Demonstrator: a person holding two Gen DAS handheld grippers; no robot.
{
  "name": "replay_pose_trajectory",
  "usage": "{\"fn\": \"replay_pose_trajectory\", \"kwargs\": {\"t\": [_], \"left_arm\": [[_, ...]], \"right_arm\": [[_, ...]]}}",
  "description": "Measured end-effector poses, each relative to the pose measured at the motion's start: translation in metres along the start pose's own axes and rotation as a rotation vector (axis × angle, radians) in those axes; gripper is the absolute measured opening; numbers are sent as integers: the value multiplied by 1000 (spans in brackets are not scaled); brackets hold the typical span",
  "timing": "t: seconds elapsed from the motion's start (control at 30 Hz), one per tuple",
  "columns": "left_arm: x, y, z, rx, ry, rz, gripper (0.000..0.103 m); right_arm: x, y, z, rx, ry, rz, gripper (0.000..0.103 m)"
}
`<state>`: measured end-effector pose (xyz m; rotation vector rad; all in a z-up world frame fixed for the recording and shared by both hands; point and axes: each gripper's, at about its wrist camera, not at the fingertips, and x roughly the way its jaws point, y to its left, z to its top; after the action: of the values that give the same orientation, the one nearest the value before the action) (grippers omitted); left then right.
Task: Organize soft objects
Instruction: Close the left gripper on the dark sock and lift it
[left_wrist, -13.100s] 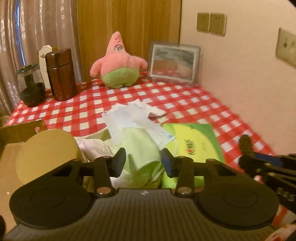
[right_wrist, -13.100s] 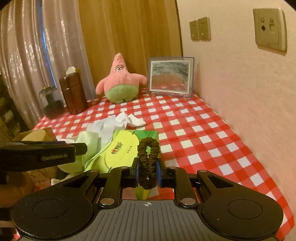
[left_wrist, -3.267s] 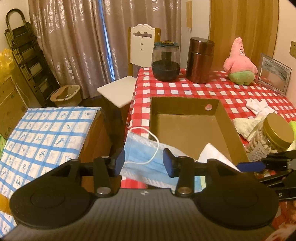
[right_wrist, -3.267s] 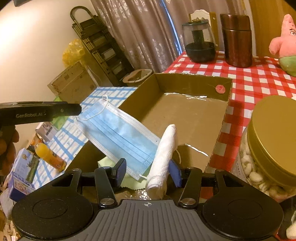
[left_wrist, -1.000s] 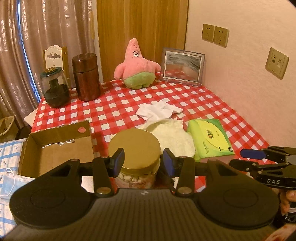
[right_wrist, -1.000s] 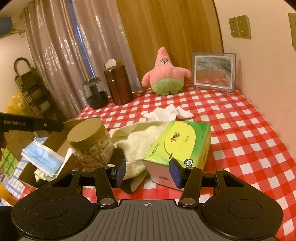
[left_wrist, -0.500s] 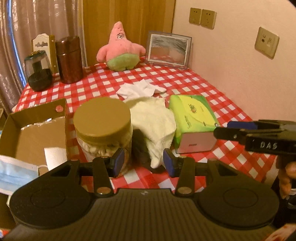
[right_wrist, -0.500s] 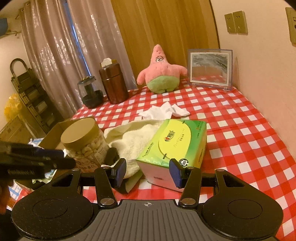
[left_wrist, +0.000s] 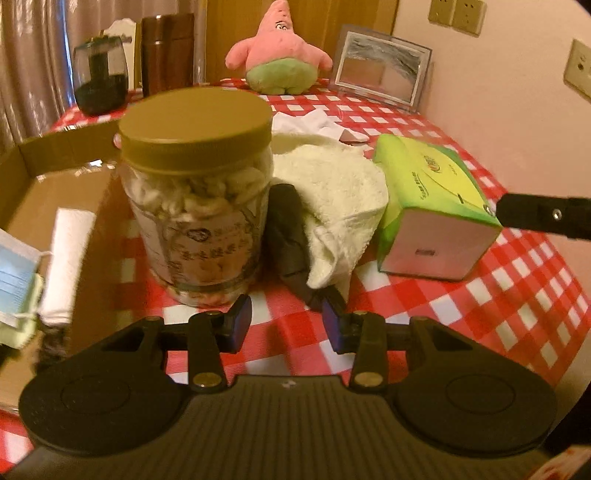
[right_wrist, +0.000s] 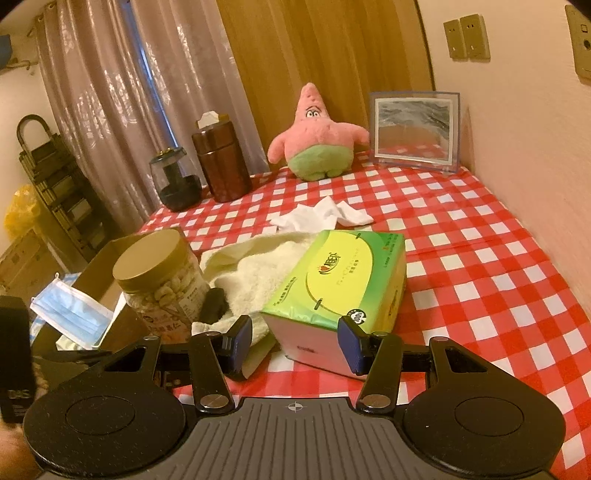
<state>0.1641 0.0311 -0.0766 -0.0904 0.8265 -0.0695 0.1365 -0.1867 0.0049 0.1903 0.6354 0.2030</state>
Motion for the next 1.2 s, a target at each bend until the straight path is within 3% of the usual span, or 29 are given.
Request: {"fn": "replay_pose_trajectory", "kwargs": {"t": [0.4, 0.47, 0.57, 1.0, 1.2], "left_arm": [[36, -7, 5, -43, -26, 1, 28], [40, -8, 5, -52, -18, -11, 16], [37, -11, 6, -45, -13, -7, 8], [-41, 0, -6, -39, -10, -57, 6], [-82, 7, -14, -21, -28, -46, 5]], "right_arm": [[5, -3, 0, 16, 16, 3, 52], [6, -2, 0, 15, 17, 2, 52], [6, -2, 0, 15, 16, 2, 52], [4, 8, -1, -32, 3, 5, 52], [3, 15, -4, -63, 10, 14, 52]]}}
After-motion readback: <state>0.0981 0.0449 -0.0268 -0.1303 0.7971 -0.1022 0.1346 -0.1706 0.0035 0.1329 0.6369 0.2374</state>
